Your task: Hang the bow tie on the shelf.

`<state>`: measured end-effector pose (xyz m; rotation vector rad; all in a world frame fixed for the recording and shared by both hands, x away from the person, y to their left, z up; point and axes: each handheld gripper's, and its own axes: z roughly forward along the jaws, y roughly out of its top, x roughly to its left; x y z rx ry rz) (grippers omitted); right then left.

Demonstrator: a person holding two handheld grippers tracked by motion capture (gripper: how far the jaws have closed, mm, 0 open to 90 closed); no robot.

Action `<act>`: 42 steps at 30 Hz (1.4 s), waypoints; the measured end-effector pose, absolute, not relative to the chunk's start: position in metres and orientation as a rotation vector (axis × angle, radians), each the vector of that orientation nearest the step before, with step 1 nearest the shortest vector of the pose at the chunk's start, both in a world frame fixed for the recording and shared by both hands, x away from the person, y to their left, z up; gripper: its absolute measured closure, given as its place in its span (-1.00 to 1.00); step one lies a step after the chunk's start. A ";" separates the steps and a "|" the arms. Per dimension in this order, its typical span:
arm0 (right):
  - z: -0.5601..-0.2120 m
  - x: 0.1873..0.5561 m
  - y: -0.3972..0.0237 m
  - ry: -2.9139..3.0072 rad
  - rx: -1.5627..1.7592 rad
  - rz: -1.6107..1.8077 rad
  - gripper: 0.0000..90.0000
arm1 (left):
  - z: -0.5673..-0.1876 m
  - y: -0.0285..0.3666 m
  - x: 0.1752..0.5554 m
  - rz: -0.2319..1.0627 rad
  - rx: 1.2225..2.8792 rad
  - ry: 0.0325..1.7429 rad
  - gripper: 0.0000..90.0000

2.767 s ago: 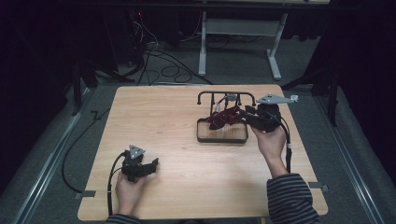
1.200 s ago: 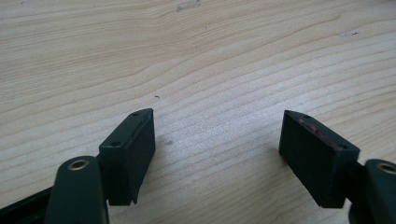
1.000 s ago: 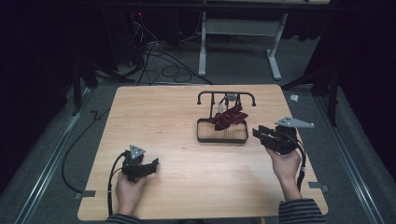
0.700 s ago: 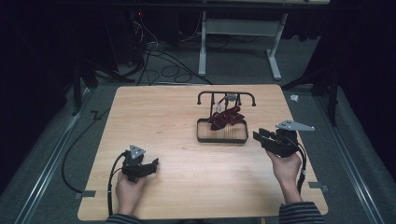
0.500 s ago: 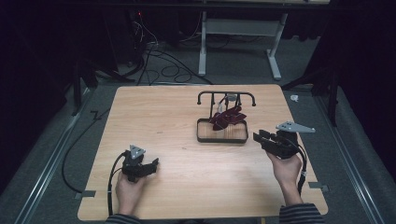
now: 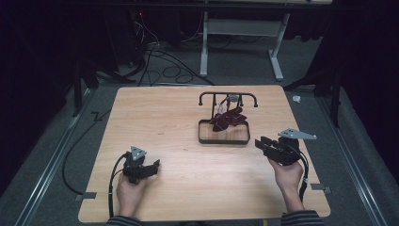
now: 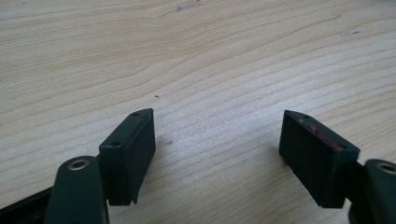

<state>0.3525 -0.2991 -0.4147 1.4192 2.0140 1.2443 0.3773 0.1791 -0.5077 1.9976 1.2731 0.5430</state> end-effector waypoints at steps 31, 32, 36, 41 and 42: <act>-0.440 0.347 -0.298 2.039 1.465 1.260 0.48 | -0.508 0.179 0.377 0.545 1.997 1.273 -0.39; -0.441 0.347 -0.297 2.041 1.472 1.260 0.48 | -0.508 0.179 0.377 0.544 1.997 1.273 -0.39; -0.446 0.347 -0.295 2.053 1.479 1.257 0.48 | -0.508 0.179 0.377 0.544 1.997 1.273 -0.39; -0.450 0.346 -0.294 2.060 1.489 1.255 0.48 | -0.508 0.179 0.377 0.544 1.997 1.273 -0.39; -0.451 0.346 -0.294 2.064 1.486 1.253 0.48 | -0.508 0.179 0.377 0.544 1.998 1.273 -0.39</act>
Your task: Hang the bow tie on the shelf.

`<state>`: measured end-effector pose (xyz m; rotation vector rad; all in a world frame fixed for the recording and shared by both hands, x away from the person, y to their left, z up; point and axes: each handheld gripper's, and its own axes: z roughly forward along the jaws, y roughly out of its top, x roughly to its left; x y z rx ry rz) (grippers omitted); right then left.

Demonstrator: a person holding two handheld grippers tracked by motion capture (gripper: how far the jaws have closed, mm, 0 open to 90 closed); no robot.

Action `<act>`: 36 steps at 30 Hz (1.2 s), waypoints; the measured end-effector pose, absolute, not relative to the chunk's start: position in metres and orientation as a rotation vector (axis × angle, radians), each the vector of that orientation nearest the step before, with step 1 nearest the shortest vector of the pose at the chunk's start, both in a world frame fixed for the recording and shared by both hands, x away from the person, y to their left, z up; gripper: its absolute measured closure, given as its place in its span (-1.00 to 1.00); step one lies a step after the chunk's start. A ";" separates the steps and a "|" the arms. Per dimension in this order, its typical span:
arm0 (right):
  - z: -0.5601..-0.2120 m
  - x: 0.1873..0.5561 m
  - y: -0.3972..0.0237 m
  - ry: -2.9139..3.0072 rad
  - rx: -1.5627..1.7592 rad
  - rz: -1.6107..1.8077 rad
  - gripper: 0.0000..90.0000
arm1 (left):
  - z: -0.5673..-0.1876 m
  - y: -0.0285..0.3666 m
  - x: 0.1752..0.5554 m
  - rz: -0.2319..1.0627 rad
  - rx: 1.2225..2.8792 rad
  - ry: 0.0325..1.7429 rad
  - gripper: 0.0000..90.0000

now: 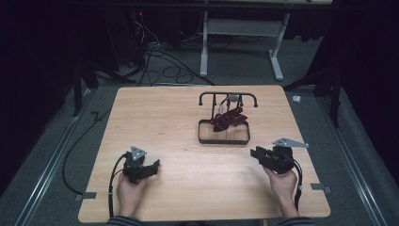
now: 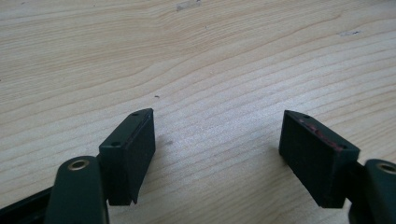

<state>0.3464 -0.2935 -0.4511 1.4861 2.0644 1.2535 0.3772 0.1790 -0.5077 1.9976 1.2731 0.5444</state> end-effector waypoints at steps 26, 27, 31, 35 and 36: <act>-0.472 0.343 -0.287 2.103 1.526 1.259 0.48 | -0.508 0.179 0.377 0.544 1.998 1.273 -0.39; -0.473 0.343 -0.287 2.104 1.524 1.259 0.48 | -0.508 0.179 0.377 0.545 1.997 1.273 -0.39; -0.474 0.343 -0.285 2.111 1.529 1.256 0.48 | -0.508 0.179 0.377 0.544 1.997 1.274 -0.39; -0.476 0.344 -0.284 2.118 1.526 1.254 0.48 | -0.508 0.179 0.377 0.544 1.997 1.274 -0.39; -0.476 0.344 -0.284 2.119 1.526 1.253 0.48 | -0.508 0.179 0.377 0.544 1.997 1.274 -0.39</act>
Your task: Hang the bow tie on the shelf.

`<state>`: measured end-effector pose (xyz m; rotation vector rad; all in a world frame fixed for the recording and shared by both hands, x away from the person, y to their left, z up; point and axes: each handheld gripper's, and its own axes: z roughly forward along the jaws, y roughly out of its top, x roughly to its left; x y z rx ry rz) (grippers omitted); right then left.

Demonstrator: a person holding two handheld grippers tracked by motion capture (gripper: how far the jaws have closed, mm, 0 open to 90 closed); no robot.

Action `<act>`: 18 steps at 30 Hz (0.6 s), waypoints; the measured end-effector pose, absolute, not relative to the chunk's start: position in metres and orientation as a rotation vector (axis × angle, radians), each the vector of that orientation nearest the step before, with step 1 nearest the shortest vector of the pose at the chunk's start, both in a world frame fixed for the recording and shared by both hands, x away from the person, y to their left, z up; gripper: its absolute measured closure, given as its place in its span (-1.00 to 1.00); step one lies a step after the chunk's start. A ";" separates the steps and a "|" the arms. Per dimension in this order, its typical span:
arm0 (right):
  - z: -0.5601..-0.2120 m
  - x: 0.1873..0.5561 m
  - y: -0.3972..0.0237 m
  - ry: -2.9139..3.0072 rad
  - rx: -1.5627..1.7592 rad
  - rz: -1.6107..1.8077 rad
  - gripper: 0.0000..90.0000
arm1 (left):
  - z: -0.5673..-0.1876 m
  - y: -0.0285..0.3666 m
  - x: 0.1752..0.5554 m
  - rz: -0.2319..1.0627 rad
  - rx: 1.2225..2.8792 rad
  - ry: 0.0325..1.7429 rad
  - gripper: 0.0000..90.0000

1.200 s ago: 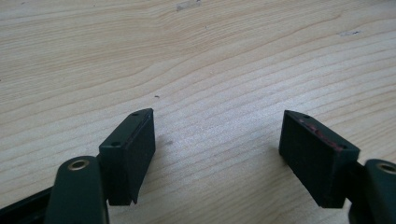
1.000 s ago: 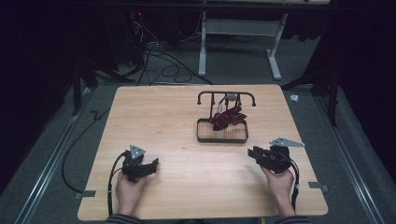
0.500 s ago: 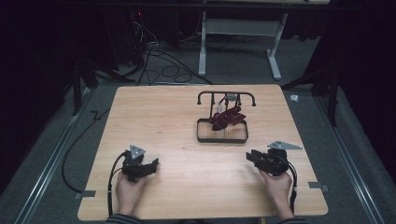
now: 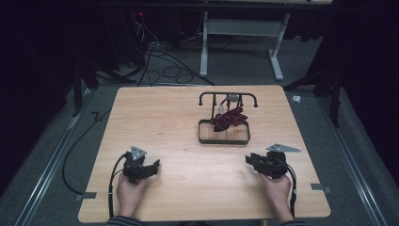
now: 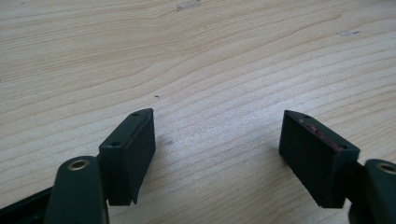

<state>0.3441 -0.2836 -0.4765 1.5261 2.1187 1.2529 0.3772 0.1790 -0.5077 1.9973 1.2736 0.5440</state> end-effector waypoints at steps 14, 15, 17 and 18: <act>-0.484 0.345 -0.278 2.138 1.523 1.238 0.48 | -0.508 0.179 0.377 0.543 1.997 1.273 -0.39; -0.485 0.345 -0.278 2.139 1.522 1.237 0.49 | -0.508 0.179 0.377 0.543 1.997 1.273 -0.39; -0.486 0.345 -0.276 2.144 1.527 1.229 0.48 | -0.508 0.179 0.377 0.542 1.999 1.274 -0.39; -0.487 0.345 -0.276 2.146 1.528 1.228 0.49 | -0.508 0.179 0.377 0.542 1.999 1.274 -0.39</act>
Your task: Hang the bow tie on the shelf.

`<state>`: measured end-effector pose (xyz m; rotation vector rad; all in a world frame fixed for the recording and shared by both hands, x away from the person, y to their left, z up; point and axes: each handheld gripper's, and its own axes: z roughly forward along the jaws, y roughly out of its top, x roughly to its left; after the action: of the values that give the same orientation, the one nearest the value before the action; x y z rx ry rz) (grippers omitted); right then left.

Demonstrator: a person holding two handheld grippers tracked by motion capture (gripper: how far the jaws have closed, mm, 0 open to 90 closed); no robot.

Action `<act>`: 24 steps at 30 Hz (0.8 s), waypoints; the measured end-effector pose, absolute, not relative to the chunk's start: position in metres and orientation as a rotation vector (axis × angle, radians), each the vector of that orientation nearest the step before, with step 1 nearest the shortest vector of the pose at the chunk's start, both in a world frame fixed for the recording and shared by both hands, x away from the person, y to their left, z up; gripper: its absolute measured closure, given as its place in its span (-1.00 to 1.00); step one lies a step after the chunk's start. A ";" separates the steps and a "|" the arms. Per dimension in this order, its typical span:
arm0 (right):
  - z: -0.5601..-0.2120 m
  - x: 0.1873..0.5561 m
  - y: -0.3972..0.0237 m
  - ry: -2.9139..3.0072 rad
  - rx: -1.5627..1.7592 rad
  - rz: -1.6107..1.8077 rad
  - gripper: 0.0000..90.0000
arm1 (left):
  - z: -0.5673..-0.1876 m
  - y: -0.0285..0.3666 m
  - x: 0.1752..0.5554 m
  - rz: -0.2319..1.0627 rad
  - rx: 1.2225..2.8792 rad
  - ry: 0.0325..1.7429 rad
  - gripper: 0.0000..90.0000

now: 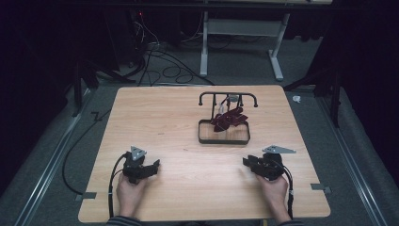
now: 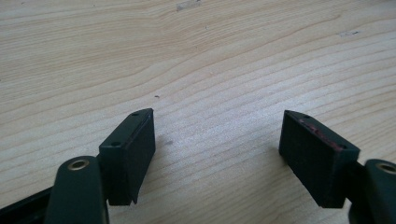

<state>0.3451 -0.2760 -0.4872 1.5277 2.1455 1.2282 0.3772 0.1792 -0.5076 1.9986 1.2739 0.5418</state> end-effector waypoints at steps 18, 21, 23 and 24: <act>-0.496 0.346 -0.269 2.173 1.520 1.199 0.48 | -0.508 0.179 0.377 0.542 1.999 1.274 -0.39; -0.497 0.346 -0.267 2.175 1.517 1.198 0.48 | -0.508 0.179 0.377 0.542 1.998 1.274 -0.39; -0.497 0.346 -0.267 2.177 1.519 1.198 0.48 | -0.508 0.179 0.377 0.542 1.999 1.274 -0.39; -0.497 0.347 -0.267 2.176 1.520 1.197 0.48 | -0.508 0.179 0.377 0.542 1.998 1.274 -0.39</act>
<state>0.3465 -0.2666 -0.4970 1.5199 2.1761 1.1966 0.3772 0.1792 -0.5076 1.9984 1.2738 0.5418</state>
